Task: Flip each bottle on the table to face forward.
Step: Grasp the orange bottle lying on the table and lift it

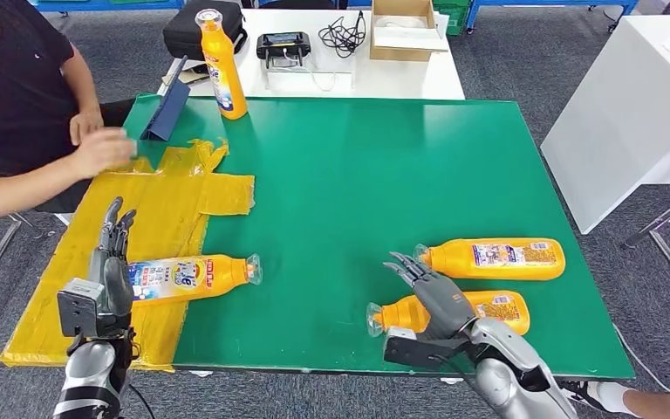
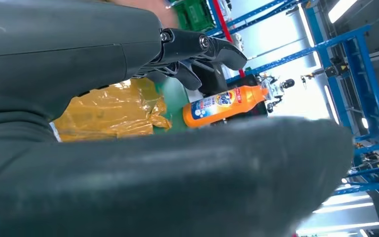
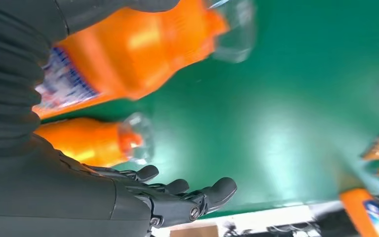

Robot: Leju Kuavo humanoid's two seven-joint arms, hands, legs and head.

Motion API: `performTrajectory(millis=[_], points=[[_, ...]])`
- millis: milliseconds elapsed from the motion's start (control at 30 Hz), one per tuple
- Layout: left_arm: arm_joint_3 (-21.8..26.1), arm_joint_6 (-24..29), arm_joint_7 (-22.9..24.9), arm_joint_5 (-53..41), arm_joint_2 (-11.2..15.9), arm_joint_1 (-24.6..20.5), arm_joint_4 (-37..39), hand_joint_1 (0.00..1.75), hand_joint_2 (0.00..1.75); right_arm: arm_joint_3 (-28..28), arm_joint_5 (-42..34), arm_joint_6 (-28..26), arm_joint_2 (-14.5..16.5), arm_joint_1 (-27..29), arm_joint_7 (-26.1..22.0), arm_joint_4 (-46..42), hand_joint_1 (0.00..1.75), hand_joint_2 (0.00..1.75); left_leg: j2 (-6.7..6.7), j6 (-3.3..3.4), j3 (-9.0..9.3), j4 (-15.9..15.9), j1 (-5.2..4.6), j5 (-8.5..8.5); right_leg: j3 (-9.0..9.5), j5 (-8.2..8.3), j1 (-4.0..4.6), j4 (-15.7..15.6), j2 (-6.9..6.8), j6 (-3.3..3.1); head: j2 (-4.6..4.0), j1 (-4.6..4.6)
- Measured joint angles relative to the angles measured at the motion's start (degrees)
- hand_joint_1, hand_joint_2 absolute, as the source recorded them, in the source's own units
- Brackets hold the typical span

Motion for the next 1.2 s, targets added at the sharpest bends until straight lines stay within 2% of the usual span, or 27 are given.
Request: performTrajectory(millis=[367, 600, 1200], points=[[2.37, -0.63, 0.0, 1.28, -0.62, -0.06, -0.98, 0.0, 0.0, -0.03, -4.67, 5.38, -10.77, -1.24, 2.44, -2.6, 0.0, 1.75, -0.01, 0.0, -0.05, 0.01, -0.01, -0.01, -0.04, -0.01, -0.03, -0.02, -0.02, 0.01, 0.0, 0.0], [3.1, -1.31, 0.0, 2.18, -0.66, -0.06, -1.02, 0.0, 0.0, -0.16, -6.72, 7.59, -15.54, -1.24, 3.29, -5.68, 0.0, 1.75, -0.01, 0.01, -0.04, 0.01, 0.0, -0.01, -0.04, 0.0, -0.04, -0.02, -0.02, 0.01, 0.0, -0.02], [3.78, -2.22, 0.0, 2.14, -0.97, -0.3, -1.02, 0.0, 0.0, 0.34, -9.39, 10.43, -19.91, -1.97, 4.58, -8.01, 0.0, 1.75, -0.01, 0.01, -0.05, 0.01, -0.01, -0.01, -0.04, 0.0, -0.04, -0.02, -0.02, 0.01, 0.0, -0.02]])
